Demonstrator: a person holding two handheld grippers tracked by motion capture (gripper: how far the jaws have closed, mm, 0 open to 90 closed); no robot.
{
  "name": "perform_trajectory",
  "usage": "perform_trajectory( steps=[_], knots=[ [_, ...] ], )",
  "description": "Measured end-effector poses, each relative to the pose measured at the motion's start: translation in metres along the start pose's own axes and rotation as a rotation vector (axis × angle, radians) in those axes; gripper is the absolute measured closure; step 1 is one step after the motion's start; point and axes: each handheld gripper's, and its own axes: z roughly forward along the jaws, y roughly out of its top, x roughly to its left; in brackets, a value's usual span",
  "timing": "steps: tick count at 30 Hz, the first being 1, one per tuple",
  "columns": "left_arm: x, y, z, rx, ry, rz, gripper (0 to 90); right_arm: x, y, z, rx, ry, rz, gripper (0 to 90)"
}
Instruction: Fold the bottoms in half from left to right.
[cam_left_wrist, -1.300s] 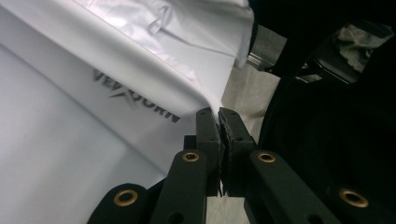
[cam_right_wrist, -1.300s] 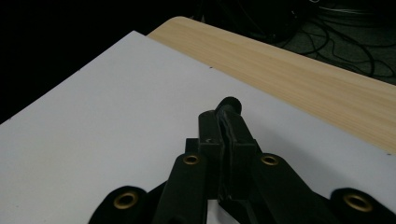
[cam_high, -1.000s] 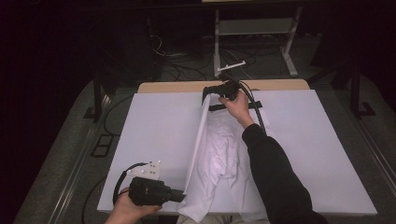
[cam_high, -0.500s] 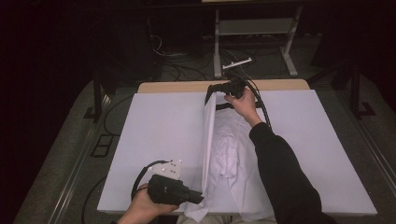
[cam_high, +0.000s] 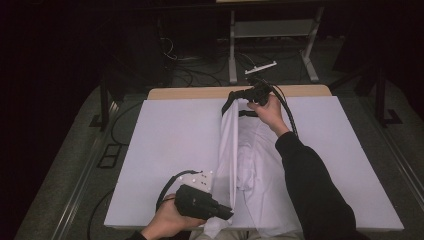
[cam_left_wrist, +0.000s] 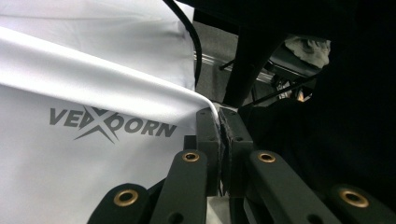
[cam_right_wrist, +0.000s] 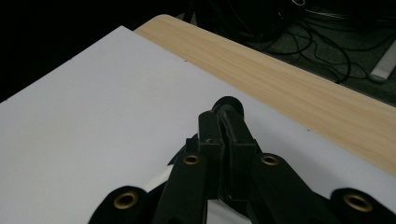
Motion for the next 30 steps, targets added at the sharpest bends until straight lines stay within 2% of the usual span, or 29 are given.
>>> perform_trajectory(
  steps=[12,21,24,30],
  knots=[
    [0.003,0.015,0.018,0.013,-0.038,0.028,87.0,-0.011,-0.005,-0.01,0.004,-0.002,0.013,86.2],
    [0.007,0.025,0.039,0.016,-0.077,0.05,87.0,-0.017,-0.008,-0.02,0.015,-0.007,0.015,86.2],
    [0.008,0.027,0.045,0.015,-0.088,0.05,87.0,-0.02,-0.011,-0.022,0.014,-0.006,0.033,86.1],
    [0.01,0.033,0.059,0.017,-0.104,0.051,87.0,-0.024,-0.015,-0.026,0.027,-0.01,0.03,86.1]
  ],
)
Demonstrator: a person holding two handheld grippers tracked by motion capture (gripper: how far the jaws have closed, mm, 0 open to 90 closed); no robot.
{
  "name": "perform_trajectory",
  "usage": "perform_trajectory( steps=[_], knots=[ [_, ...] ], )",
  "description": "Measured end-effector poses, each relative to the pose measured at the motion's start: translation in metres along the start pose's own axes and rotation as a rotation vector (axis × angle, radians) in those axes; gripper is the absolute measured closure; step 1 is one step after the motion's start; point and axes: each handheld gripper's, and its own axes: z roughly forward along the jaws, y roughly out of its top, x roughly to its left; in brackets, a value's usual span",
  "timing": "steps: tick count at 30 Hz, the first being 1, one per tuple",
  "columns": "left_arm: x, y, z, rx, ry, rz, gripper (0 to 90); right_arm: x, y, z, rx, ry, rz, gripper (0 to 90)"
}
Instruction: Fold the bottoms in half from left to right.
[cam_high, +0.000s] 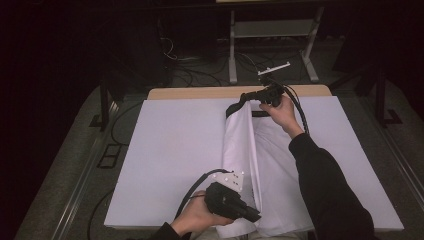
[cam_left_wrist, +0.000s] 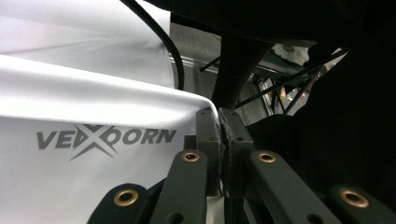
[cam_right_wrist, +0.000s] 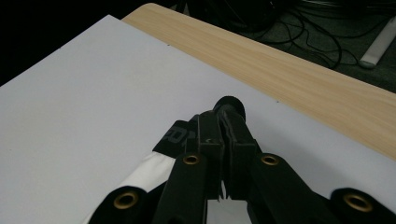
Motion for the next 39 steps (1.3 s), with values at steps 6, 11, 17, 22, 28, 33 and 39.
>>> perform_trajectory(
  steps=[6,11,17,22,28,33,39],
  knots=[
    [0.004,0.008,0.013,0.007,-0.015,0.018,87.0,-0.007,-0.002,-0.008,0.002,-0.005,-0.006,86.2],
    [0.01,0.011,0.025,0.003,-0.029,0.008,87.0,-0.013,-0.004,-0.012,0.01,0.002,-0.012,86.1],
    [0.013,0.02,0.04,0.003,-0.028,0.01,87.0,-0.021,-0.007,-0.016,0.014,0.0,-0.019,86.2],
    [0.016,0.026,0.05,-0.011,-0.024,0.01,87.0,-0.025,-0.009,-0.018,0.018,-0.007,-0.021,86.1],
    [0.02,0.031,0.061,-0.001,-0.03,0.014,87.0,-0.029,-0.011,-0.021,0.026,-0.025,-0.026,86.2],
    [0.024,0.033,0.069,-0.004,-0.037,0.011,87.0,-0.031,-0.013,-0.022,0.042,-0.039,-0.029,86.2],
    [0.029,0.034,0.076,-0.017,-0.043,0.004,87.0,-0.033,-0.015,-0.023,0.055,-0.057,-0.037,86.2]
  ],
)
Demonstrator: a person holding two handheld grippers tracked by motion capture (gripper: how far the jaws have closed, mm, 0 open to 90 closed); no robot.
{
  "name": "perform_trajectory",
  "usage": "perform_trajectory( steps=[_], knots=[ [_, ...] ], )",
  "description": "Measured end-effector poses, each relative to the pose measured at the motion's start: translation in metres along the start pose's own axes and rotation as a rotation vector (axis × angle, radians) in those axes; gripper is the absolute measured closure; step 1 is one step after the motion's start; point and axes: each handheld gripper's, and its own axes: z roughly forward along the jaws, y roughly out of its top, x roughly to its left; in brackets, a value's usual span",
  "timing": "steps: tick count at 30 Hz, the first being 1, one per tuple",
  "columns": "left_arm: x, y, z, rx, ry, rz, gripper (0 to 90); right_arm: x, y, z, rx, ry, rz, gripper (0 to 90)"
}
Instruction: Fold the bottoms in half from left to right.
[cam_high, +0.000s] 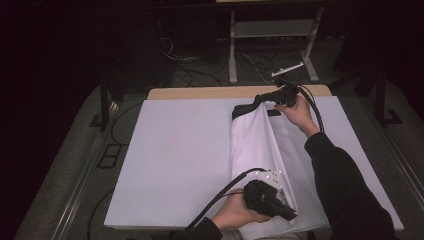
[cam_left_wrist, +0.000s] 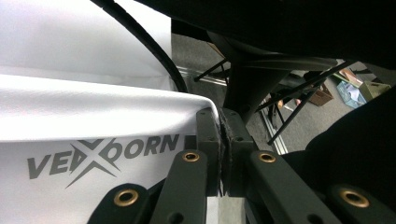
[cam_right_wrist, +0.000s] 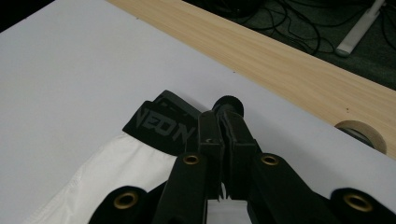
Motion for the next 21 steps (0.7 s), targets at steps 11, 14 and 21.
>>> perform_trajectory(
  steps=[11,14,21],
  knots=[
    [0.008,0.003,0.016,0.017,-0.015,-0.008,86.9,-0.008,-0.009,0.001,0.031,-0.037,-0.009,86.2],
    [0.01,0.003,0.02,0.022,-0.019,-0.016,86.9,-0.011,-0.013,0.0,0.033,-0.024,-0.001,86.2],
    [0.014,0.007,0.033,0.043,-0.028,-0.02,86.9,-0.019,-0.019,-0.004,0.026,-0.018,0.013,86.1]
  ],
)
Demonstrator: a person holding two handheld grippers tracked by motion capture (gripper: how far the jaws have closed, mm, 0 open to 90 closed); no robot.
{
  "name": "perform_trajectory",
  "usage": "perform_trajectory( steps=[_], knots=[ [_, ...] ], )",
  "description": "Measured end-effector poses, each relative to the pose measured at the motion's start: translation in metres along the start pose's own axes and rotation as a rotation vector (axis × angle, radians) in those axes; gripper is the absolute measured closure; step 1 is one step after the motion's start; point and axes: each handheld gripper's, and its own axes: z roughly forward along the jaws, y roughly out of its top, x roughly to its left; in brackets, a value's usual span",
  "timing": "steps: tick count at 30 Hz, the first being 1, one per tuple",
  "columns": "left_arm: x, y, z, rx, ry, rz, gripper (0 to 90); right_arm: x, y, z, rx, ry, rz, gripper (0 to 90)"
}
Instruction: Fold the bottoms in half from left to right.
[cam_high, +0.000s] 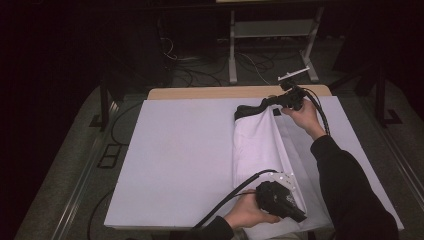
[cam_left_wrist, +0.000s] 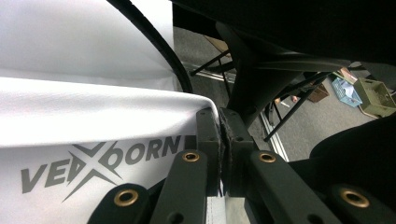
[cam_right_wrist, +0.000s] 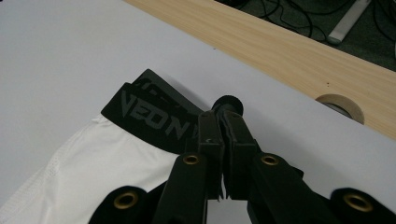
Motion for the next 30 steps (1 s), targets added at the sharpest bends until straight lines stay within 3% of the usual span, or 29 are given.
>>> perform_trajectory(
  steps=[8,30],
  knots=[
    [0.005,0.008,0.013,0.012,-0.006,0.009,86.9,-0.009,-0.005,-0.002,-0.002,0.001,0.023,86.1],
    [0.026,0.018,0.037,0.038,-0.021,-0.049,86.9,-0.027,-0.019,0.001,0.024,-0.01,0.03,86.1]
  ],
)
